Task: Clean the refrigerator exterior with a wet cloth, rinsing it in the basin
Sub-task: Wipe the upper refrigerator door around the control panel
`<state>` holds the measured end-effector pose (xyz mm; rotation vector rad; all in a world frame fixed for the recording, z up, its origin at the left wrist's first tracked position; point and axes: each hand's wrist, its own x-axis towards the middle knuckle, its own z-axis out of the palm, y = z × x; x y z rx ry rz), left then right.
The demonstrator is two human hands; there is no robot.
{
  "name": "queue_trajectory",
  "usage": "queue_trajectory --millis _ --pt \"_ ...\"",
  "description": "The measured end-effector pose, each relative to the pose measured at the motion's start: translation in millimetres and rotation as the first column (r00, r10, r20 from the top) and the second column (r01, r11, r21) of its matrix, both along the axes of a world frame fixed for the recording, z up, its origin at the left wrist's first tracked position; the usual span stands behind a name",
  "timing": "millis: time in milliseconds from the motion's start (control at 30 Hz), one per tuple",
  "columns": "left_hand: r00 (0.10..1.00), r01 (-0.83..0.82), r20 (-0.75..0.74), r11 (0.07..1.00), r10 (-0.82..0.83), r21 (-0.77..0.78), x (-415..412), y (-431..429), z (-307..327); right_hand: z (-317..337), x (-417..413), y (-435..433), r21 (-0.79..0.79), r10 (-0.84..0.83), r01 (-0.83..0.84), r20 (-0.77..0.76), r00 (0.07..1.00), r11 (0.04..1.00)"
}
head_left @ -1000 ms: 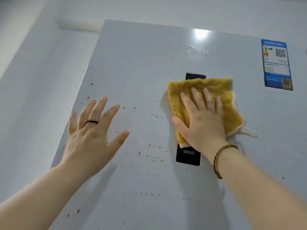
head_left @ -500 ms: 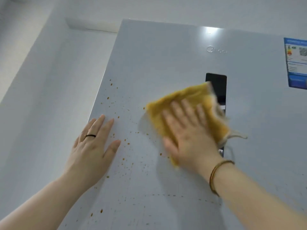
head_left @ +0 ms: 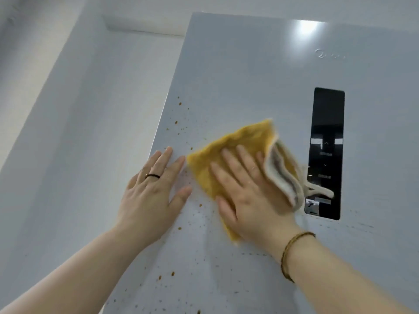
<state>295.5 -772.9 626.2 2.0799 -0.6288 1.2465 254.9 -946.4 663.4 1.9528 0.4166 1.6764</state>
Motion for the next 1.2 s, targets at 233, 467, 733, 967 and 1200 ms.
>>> queue_trajectory --millis 233,467,733,967,1200 --pt "0.982 0.191 0.013 0.979 -0.191 -0.065 5 10 -6 38 -10 -13 0.165 0.028 -0.03 0.015 1.0 0.986" --pt "0.904 0.384 -0.028 0.838 -0.427 -0.388 16 32 -29 -11 7 6 -0.008 -0.012 0.012 0.004 1.0 1.0" --pt "0.802 0.459 -0.081 0.696 -0.592 -0.552 12 36 -47 42 6 24 0.31 -0.002 -0.014 0.051 0.999 0.951" --pt "0.744 0.42 -0.16 0.64 -0.649 -0.643 19 49 -72 10 23 44 -0.176 0.003 -0.02 -0.099 0.995 0.984" --pt "0.709 0.434 -0.19 0.632 -0.679 -0.642 16 52 -76 95 1 49 0.391 -0.185 0.204 -0.088 0.979 0.897"
